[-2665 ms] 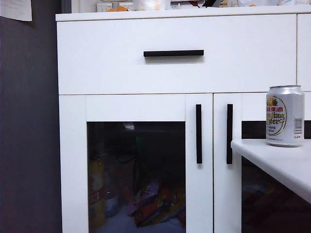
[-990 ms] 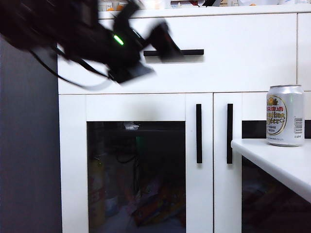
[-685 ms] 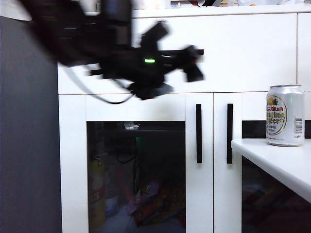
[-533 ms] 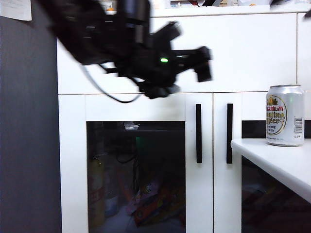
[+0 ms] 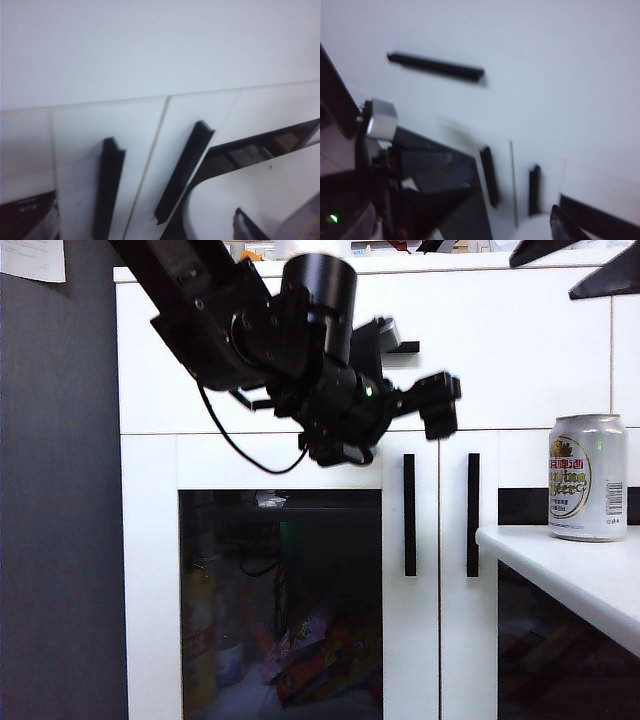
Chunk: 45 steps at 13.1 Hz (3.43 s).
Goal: Open the left door of the white cabinet, pick up a can of beverage from the table on the right, place it inside the cabinet, and finally close the cabinet door.
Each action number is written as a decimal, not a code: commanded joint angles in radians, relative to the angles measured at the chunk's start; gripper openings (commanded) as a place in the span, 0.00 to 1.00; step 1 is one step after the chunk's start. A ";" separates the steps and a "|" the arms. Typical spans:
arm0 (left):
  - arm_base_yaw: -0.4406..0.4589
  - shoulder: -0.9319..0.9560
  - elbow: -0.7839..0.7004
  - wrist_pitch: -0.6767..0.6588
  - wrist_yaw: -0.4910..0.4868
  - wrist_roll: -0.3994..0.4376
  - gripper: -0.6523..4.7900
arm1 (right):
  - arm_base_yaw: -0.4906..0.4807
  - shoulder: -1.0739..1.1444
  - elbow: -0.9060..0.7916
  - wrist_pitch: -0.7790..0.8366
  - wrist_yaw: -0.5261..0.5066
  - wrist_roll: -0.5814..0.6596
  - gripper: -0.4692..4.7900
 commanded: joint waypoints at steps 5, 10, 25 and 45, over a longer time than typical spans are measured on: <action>-0.006 0.116 0.121 0.002 -0.036 -0.124 1.00 | -0.002 -0.002 0.003 -0.038 -0.006 -0.012 1.00; -0.006 0.202 0.248 -0.094 -0.209 -0.054 1.00 | -0.002 -0.002 0.003 -0.081 -0.024 -0.043 1.00; -0.014 0.219 0.249 -0.056 -0.192 -0.062 0.44 | -0.005 -0.002 0.002 -0.135 -0.008 -0.105 1.00; -0.030 0.219 0.248 -0.050 -0.069 -0.062 0.11 | -0.007 -0.003 0.003 -0.093 0.011 -0.124 1.00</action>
